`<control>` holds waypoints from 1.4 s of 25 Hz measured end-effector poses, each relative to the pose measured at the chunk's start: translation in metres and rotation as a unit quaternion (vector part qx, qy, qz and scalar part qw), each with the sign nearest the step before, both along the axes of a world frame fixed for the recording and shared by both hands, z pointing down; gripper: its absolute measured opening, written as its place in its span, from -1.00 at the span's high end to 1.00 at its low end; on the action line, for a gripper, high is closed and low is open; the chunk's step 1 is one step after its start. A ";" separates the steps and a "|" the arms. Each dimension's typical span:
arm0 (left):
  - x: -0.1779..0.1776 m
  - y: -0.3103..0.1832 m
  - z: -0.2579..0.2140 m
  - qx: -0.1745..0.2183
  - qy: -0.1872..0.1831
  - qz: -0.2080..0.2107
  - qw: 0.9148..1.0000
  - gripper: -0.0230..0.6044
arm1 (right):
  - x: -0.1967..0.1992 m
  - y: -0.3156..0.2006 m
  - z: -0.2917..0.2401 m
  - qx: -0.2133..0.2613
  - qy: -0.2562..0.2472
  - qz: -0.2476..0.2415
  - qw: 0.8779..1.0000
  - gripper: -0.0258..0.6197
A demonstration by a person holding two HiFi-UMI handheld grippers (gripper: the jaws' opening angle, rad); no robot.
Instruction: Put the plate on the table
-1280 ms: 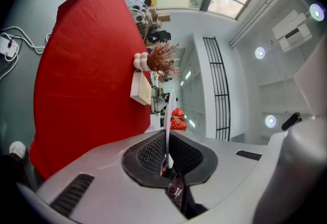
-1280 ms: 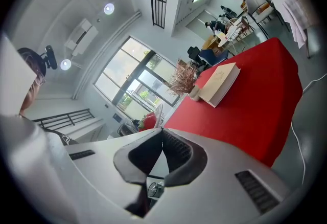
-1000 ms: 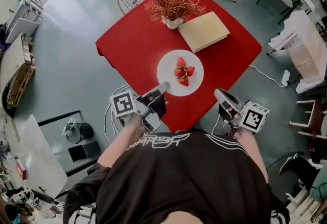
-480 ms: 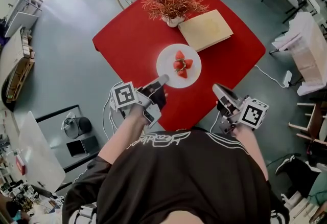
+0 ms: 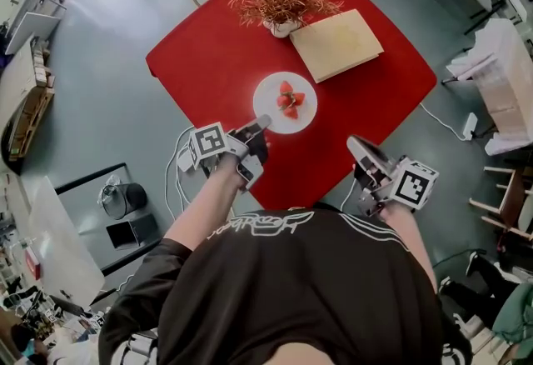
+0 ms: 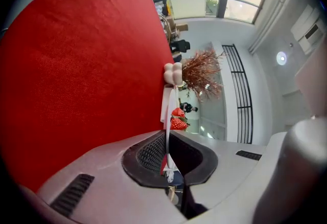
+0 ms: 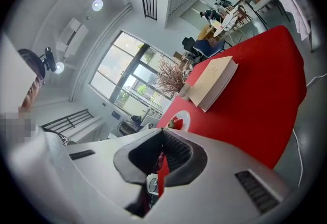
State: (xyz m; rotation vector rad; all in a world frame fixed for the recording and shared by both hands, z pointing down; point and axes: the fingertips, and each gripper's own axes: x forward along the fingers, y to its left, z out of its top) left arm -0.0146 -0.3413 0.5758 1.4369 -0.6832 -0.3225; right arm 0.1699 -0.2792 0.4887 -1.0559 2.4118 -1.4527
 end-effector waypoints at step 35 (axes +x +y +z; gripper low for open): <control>0.004 -0.012 0.052 -0.123 -0.030 -0.023 0.992 0.85 | -0.006 0.001 0.009 -0.010 -0.034 -0.007 0.999 0.90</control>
